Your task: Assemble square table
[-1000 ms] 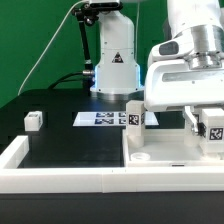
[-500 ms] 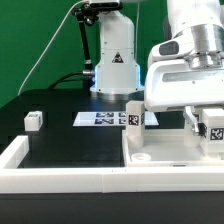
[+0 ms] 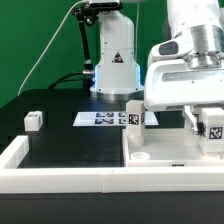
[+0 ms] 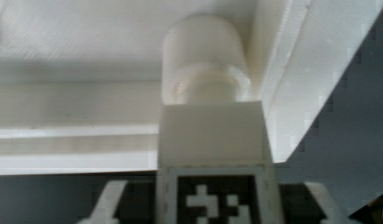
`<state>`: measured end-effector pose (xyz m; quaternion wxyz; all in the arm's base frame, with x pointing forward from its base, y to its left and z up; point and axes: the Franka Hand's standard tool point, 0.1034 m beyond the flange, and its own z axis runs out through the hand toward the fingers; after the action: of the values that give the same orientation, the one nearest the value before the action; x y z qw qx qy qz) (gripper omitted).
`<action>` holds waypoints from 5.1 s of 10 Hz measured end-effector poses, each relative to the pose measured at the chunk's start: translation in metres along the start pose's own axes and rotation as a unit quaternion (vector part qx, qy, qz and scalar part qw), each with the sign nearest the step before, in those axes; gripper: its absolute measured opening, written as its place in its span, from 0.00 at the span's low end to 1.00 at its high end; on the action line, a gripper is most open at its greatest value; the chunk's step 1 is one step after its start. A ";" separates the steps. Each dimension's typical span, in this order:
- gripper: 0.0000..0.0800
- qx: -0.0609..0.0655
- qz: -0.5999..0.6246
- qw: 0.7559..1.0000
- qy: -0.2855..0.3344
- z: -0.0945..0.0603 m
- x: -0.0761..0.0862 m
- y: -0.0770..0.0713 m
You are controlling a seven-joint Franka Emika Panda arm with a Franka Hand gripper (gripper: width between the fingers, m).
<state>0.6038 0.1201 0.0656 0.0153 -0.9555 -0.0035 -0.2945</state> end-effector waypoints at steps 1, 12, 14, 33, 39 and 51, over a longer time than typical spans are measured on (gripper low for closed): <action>0.50 0.003 0.001 1.000 -0.012 0.001 -0.003 -0.001; 0.81 0.016 0.005 1.000 -0.026 -0.014 0.012 -0.003; 0.81 0.017 0.006 0.999 -0.030 -0.013 0.011 -0.002; 0.81 0.022 0.015 0.955 -0.295 -0.009 0.014 0.003; 0.36 0.022 0.015 0.955 -0.294 -0.009 0.014 0.003; 0.36 -0.120 0.509 0.815 -0.247 -0.008 0.011 -0.001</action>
Offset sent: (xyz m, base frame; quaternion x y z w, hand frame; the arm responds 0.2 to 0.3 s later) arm 0.0000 0.0000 0.0000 0.0000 0.0000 0.0000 1.0000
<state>0.6082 0.1211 0.0787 0.0468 -0.8556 0.5155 0.0032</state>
